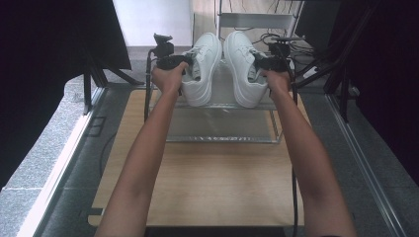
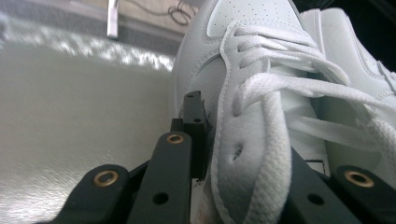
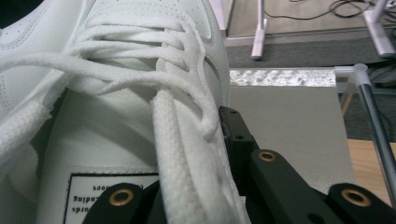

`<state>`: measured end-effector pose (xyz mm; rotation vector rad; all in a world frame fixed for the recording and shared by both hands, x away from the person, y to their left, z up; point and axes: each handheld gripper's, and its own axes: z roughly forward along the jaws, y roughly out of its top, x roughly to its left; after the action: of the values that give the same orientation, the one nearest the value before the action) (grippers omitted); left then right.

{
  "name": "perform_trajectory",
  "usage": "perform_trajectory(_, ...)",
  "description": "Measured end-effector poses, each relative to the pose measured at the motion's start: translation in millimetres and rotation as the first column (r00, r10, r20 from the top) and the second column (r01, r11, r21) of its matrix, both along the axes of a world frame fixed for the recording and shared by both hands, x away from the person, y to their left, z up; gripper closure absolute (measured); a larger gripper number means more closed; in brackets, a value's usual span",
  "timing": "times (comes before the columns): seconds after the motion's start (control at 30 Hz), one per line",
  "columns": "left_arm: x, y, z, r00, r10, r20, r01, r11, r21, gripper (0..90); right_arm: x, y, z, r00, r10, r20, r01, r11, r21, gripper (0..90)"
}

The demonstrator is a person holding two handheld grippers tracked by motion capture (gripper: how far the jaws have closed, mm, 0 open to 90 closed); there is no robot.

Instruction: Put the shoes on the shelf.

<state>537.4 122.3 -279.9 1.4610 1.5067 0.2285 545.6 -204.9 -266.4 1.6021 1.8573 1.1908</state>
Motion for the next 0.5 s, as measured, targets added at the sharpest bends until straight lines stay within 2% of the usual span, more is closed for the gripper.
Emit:
perform_trajectory(0.17,7.9,-8.4,-6.0,0.9992,0.014,-0.037,-0.014,0.9998,0.011,79.2,6.7,2.8,-6.9,0.9996,-0.026,-0.007,0.026,1.000,-0.013,86.8)
perform_trajectory(0.27,10.1,-11.2,-6.1,0.9989,0.011,-0.046,-0.010,0.9998,0.015,77.8,9.7,3.8,-9.6,0.9995,-0.030,-0.008,0.030,1.000,-0.008,85.5)
perform_trajectory(0.37,11.7,-14.1,-6.5,0.9987,-0.002,-0.051,0.003,0.9999,0.013,75.7,10.9,6.3,-9.9,0.9992,-0.039,-0.010,0.039,0.999,-0.022,84.1)
perform_trajectory(0.4,12.6,-17.5,-6.7,0.9989,-0.013,-0.046,0.013,0.9999,-0.001,71.9,11.8,9.8,-9.9,0.9987,-0.051,-0.009,0.050,0.998,-0.038,81.9)
perform_trajectory(0.5,13.5,-22.7,-8.3,0.9985,-0.028,-0.048,0.029,0.9995,0.016,66.5,13.2,14.2,-10.6,0.9984,-0.056,-0.011,0.055,0.997,-0.056,79.5)
